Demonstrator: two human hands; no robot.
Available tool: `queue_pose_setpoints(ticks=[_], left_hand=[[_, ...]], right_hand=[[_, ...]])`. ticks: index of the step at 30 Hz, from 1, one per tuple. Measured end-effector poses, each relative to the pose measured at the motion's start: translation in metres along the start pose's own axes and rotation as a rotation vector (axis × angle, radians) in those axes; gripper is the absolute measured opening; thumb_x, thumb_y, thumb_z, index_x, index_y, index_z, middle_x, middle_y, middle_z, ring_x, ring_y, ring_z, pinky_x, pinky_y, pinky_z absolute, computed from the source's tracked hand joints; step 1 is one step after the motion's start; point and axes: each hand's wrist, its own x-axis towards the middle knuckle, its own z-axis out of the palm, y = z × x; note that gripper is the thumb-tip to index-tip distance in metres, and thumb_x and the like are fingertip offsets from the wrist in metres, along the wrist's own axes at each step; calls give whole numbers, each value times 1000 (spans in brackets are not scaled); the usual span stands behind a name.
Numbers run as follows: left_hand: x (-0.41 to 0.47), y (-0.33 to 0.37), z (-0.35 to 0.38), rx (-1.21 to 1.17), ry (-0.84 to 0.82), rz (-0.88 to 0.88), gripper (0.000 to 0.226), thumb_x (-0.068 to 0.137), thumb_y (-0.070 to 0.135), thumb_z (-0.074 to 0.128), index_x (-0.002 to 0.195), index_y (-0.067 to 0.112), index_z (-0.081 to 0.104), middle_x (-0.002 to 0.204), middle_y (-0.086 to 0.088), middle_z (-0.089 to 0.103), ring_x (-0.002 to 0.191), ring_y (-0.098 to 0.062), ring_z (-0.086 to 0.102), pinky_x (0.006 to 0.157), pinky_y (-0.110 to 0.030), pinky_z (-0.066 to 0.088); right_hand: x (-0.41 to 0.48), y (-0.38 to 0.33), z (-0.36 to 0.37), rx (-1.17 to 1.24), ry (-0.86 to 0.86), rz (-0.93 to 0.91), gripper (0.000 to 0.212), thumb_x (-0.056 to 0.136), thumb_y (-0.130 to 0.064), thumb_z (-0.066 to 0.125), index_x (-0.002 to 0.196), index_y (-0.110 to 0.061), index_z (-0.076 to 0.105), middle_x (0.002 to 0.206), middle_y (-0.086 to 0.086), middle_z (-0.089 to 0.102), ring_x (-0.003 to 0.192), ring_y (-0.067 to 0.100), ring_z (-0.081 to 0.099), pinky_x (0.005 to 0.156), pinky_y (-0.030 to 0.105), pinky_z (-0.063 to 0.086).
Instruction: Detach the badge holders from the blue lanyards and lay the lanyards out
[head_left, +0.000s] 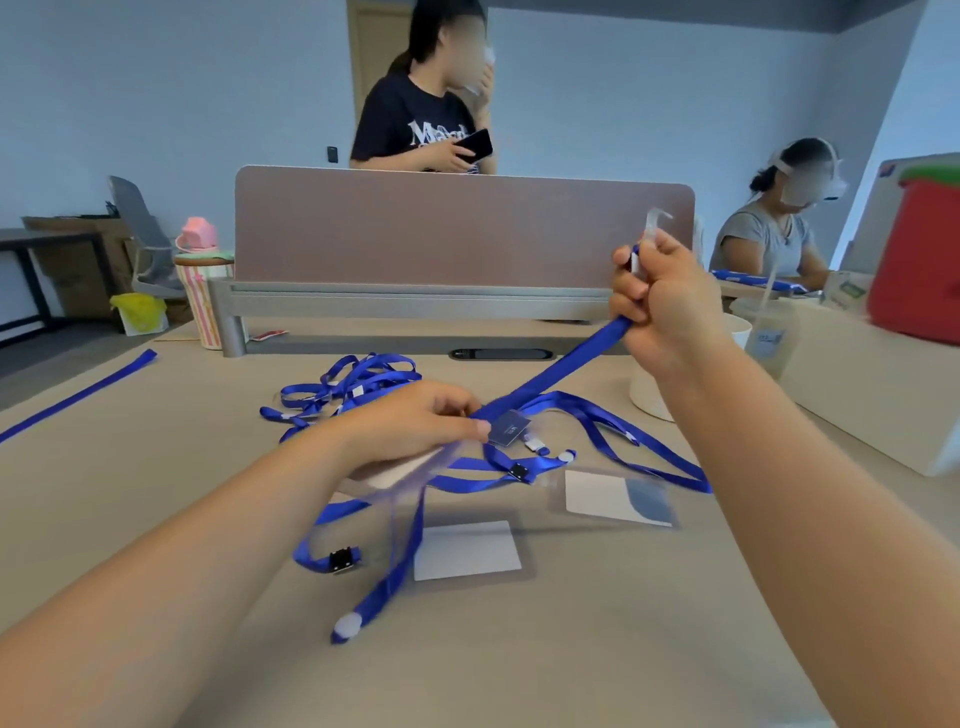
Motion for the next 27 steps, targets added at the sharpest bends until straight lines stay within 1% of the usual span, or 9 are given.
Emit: queue_pose_setpoints(ticks=[3, 6, 11, 13, 15, 19, 22, 24, 27], left_hand=[[3, 6, -7, -124, 117, 52, 12, 89, 31, 58, 82, 29, 68, 76, 8, 68, 71, -4, 62, 76, -25, 50], [6, 28, -2, -379, 210, 100, 16, 93, 14, 50, 97, 10, 65, 72, 1, 64, 43, 7, 51, 50, -6, 38], [30, 52, 12, -653, 263, 158, 22, 93, 5, 46, 84, 15, 63, 69, 1, 69, 39, -4, 40, 37, -9, 30], [41, 62, 21, -702, 260, 155, 27, 91, 0, 44, 77, 17, 59, 59, 6, 67, 35, -5, 34, 36, -12, 29], [50, 72, 33, -711, 251, 151, 29, 90, -3, 42, 74, 17, 57, 54, 8, 62, 37, -6, 38, 38, -13, 33], [64, 83, 44, -632, 293, 140, 28, 87, 0, 44, 71, 19, 57, 52, 7, 53, 40, -4, 43, 43, -13, 39], [71, 83, 46, -565, 288, 170, 24, 85, -1, 47, 71, 16, 57, 58, 2, 52, 41, -2, 42, 44, -14, 38], [75, 79, 48, -485, 315, 174, 20, 85, 1, 51, 74, 15, 57, 63, 2, 53, 43, 2, 43, 46, -10, 39], [86, 67, 49, -311, 366, 141, 9, 89, 14, 56, 81, 16, 59, 71, 2, 56, 59, -3, 49, 53, -12, 42]], right_hand=[[-2, 3, -19, -387, 52, -49, 17, 99, -10, 34, 97, -25, 42, 74, 2, 55, 46, 7, 32, 38, 14, 27], [-5, 17, -34, -656, 9, 32, 6, 98, -17, 42, 103, -19, 42, 85, 6, 60, 52, 8, 36, 45, 18, 32], [-28, 31, -54, -906, -402, 280, 38, 85, -31, 62, 119, -20, 47, 96, 12, 59, 62, 12, 45, 64, 27, 40], [-36, 32, -56, -943, -537, 290, 38, 82, -24, 68, 115, -23, 51, 115, 17, 62, 74, 23, 57, 75, 35, 49], [-39, 32, -57, -943, -568, 267, 29, 79, -18, 72, 103, -24, 58, 111, 13, 65, 91, 29, 62, 88, 41, 50], [-38, 29, -70, -1023, -470, 258, 11, 78, -16, 73, 88, -15, 68, 84, 17, 65, 73, 29, 54, 74, 33, 47], [-34, 22, -85, -1073, -424, 252, 9, 84, -17, 65, 92, -14, 67, 79, 9, 69, 63, 6, 59, 64, 19, 44], [-30, 15, -94, -1086, -405, 228, 13, 86, -13, 62, 99, -15, 62, 79, -5, 67, 67, 1, 64, 63, 13, 50], [-22, 7, -109, -1029, -356, 154, 30, 86, -6, 61, 105, -28, 54, 88, -7, 61, 76, 10, 62, 61, 14, 53]])
